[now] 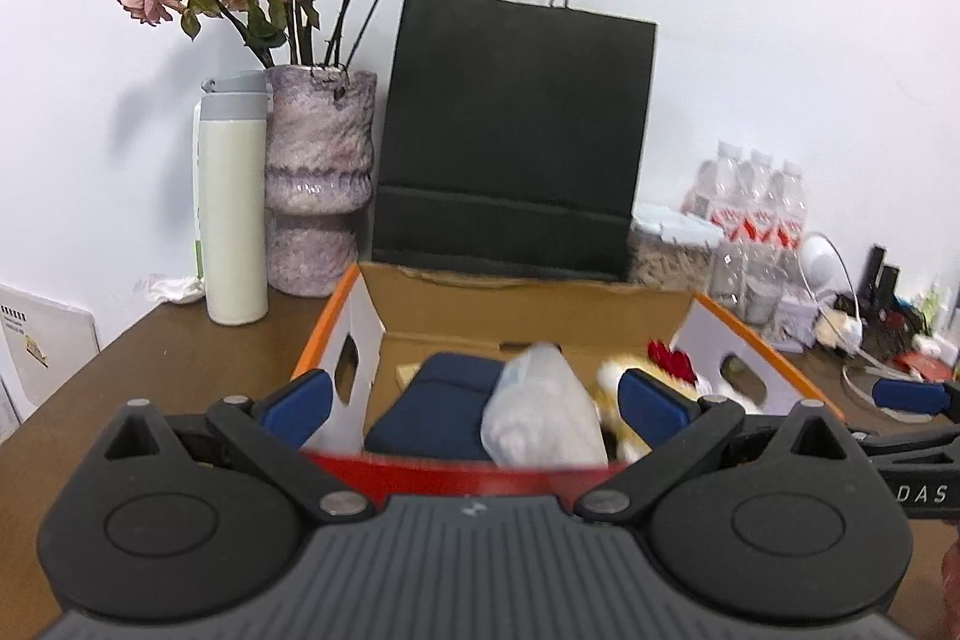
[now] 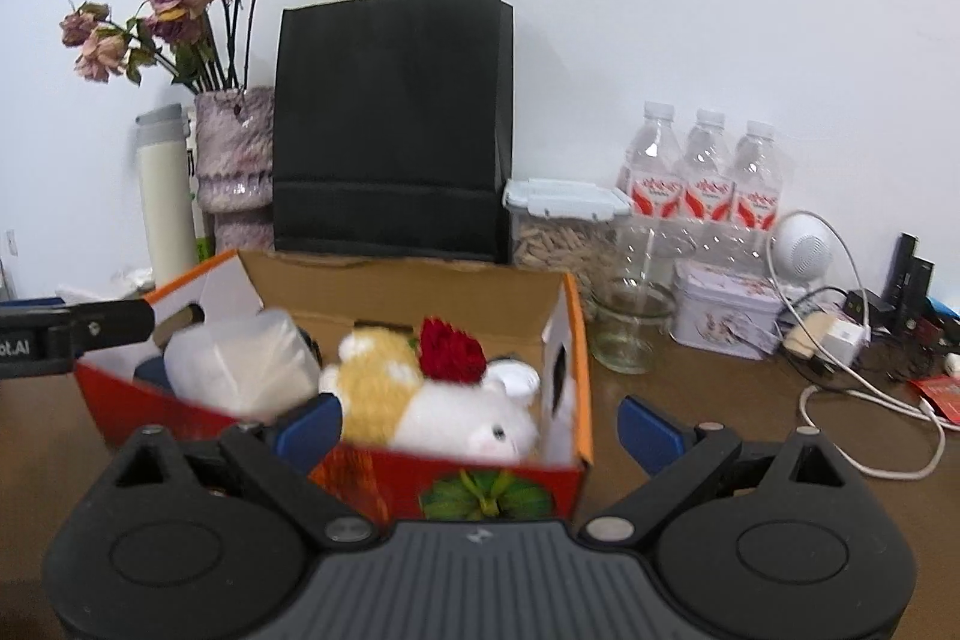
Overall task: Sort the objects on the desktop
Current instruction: 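Open both grippers to drop the white cap and plastic box inside, then withdraw both grippers back toward the remaining table items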
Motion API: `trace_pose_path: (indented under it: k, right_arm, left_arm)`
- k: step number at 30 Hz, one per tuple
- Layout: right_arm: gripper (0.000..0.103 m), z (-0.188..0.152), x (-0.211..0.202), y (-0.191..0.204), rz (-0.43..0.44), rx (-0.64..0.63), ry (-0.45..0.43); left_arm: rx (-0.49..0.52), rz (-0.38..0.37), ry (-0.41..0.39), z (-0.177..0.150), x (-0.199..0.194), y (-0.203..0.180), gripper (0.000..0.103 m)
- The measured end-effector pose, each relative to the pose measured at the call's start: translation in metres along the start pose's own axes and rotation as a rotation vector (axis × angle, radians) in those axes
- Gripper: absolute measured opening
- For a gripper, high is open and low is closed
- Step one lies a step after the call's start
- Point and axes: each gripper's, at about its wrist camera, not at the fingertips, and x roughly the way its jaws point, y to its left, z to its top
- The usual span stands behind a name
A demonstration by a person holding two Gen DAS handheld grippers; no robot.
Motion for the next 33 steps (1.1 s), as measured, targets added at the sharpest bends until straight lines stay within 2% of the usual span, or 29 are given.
trace_pose_path:
  k: [7,15,27,33]
  right_arm:
    - [0.099,-0.029,-0.016,-0.004,-0.006,-0.006,0.066]
    - [0.098,-0.046,-0.005,-0.006,-0.017,0.003,0.157]
    - [0.092,-0.046,0.027,-0.002,-0.002,-0.005,0.230]
    - [0.090,-0.045,0.033,-0.001,0.015,-0.004,0.230]
  left_arm:
    - [0.043,-0.025,0.061,-0.027,-0.014,-0.006,0.103]
    - [0.056,-0.041,0.146,-0.050,-0.013,-0.013,0.103]
    - [0.100,-0.062,0.249,-0.057,0.022,-0.030,0.103]
    - [0.108,-0.078,0.274,-0.058,0.032,-0.036,0.103]
